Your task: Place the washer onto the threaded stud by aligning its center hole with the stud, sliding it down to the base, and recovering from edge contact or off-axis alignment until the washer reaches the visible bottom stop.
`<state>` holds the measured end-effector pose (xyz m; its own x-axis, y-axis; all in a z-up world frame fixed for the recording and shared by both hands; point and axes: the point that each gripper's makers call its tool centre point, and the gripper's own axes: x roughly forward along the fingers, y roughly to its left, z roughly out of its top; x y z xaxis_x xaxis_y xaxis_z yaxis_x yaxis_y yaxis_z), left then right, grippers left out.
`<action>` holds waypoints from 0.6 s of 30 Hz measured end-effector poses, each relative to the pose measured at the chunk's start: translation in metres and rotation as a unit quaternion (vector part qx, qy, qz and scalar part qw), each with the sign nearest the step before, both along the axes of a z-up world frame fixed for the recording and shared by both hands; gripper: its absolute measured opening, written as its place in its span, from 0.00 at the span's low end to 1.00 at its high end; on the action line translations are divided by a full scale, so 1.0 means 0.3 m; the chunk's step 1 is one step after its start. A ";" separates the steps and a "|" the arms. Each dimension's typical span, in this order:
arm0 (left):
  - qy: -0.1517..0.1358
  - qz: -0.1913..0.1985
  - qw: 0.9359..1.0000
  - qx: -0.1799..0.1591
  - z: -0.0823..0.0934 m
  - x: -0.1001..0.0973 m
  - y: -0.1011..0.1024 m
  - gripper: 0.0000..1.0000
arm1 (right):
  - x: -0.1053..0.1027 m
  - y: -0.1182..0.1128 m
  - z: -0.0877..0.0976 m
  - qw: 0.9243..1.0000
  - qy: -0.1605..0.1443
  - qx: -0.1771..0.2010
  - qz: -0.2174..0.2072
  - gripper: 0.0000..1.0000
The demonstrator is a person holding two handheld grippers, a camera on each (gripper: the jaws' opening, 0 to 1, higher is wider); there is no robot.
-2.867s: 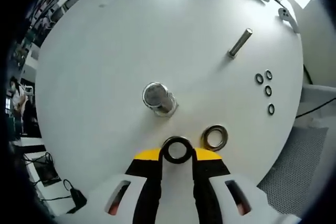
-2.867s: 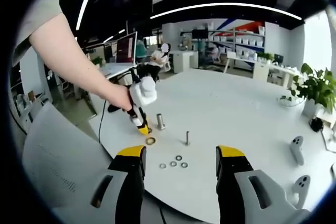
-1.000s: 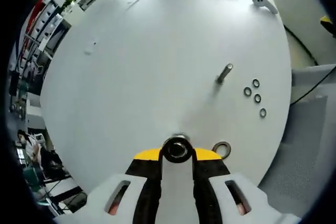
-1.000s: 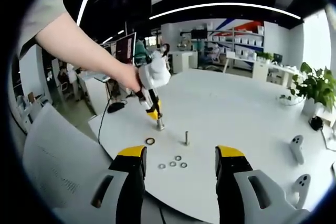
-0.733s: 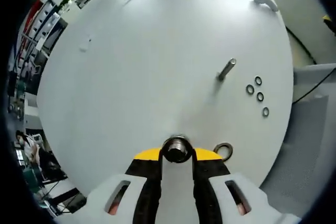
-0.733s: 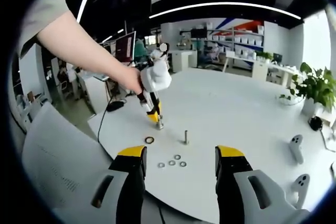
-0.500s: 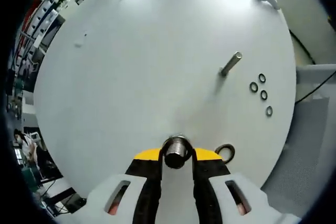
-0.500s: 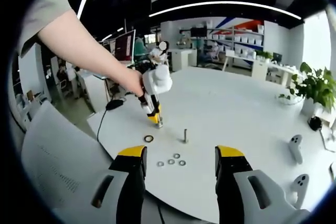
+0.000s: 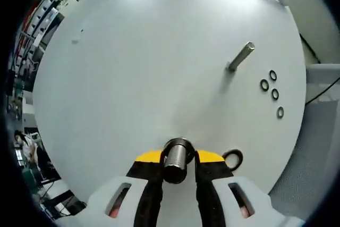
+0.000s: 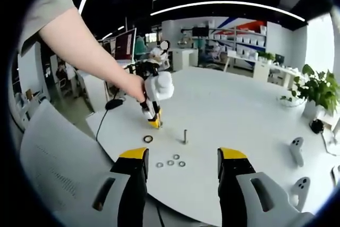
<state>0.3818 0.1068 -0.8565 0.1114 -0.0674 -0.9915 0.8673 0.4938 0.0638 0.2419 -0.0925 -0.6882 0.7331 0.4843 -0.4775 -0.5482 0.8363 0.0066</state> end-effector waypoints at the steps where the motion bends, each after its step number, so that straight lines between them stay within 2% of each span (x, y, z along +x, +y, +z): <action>1: -0.001 -0.001 1.000 0.001 0.001 0.000 -0.001 0.21 | 0.001 -0.001 0.001 1.000 -0.001 -0.001 -0.001 0.54; 5: 0.009 -0.011 1.000 0.015 -0.001 -0.016 0.011 0.21 | 0.004 -0.004 0.013 1.000 -0.011 -0.003 -0.001 0.53; 7: 0.003 -0.003 1.000 0.010 0.001 -0.010 0.011 0.21 | 0.005 -0.005 0.016 1.000 -0.013 -0.002 -0.002 0.53; 8: -0.002 0.006 1.000 0.010 0.001 -0.006 0.016 0.23 | 0.004 -0.004 0.013 1.000 -0.011 -0.003 -0.002 0.53; 10: -0.032 0.022 0.999 -0.006 0.011 0.018 0.009 0.36 | 0.003 -0.003 0.006 1.000 -0.007 -0.006 0.000 0.53; 11: -0.030 0.029 0.999 -0.013 0.016 0.012 0.005 0.37 | 0.003 -0.003 0.006 1.000 -0.007 -0.006 0.000 0.53; 13: -0.015 0.037 0.999 -0.025 0.030 -0.011 0.001 0.28 | 0.003 -0.003 0.007 1.000 -0.007 -0.004 0.000 0.53; 14: -0.015 0.037 0.999 -0.024 0.032 -0.016 0.010 0.27 | 0.002 -0.002 0.007 1.000 -0.007 -0.005 0.001 0.53; 18: -0.018 0.051 0.998 -0.025 0.045 -0.037 0.038 0.29 | 0.004 -0.001 0.017 1.000 -0.014 -0.002 0.001 0.53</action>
<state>0.3708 0.1182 -0.8430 0.1566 -0.1039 -0.9822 0.8096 0.5831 0.0674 0.2431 -0.0929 -0.6830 0.7454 0.4841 -0.4582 -0.5496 0.8353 -0.0115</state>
